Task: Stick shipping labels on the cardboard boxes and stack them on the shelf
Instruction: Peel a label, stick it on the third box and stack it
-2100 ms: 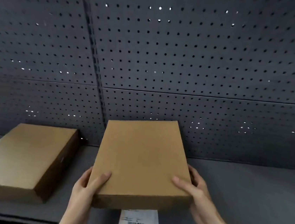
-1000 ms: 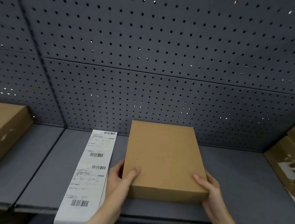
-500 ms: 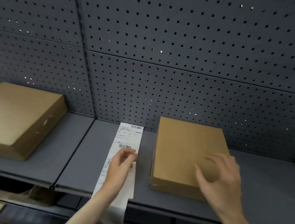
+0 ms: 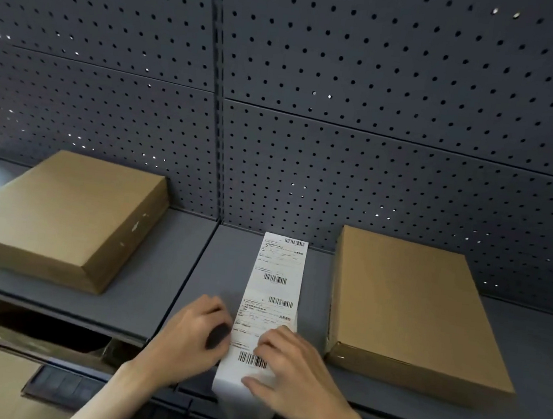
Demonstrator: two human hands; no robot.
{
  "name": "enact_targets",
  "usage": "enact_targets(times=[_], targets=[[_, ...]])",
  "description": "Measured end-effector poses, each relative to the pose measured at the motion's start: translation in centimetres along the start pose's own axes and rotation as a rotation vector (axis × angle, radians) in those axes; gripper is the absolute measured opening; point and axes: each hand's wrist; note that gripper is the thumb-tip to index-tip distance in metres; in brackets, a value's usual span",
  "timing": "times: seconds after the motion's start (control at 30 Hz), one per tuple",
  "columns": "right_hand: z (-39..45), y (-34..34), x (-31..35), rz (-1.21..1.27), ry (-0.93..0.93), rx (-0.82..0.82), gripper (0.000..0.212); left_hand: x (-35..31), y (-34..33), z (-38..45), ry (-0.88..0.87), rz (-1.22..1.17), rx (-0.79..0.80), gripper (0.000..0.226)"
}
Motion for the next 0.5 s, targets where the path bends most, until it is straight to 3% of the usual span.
enact_targets(times=[0.1,0.27,0.4,0.5], targets=[[-0.3,0.1,-0.3,0.005,-0.002,0.022,0.052,0.2,-0.4,-0.3,-0.067,0.043,-0.007,0.012],[-0.7,0.3,-0.2,-0.009,0.022,0.005,0.044,0.8,-0.5,-0.7,-0.088,-0.010,-0.032,0.016],[-0.8,0.6,0.0,0.111,-0.003,-0.018,0.034,0.7,-0.1,-1.0,-0.005,-0.124,-0.048,0.023],[-0.9,0.8,0.3,0.228,-0.059,-0.070,0.024,0.0,0.5,-1.2,0.116,-0.301,-0.042,0.044]])
Point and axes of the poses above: each hand's wrist, its own z-axis towards the middle knuckle, its own y-axis out of the back of the hand, x = y × z, and after that the axes turned 5 degrees about -y, right-handed
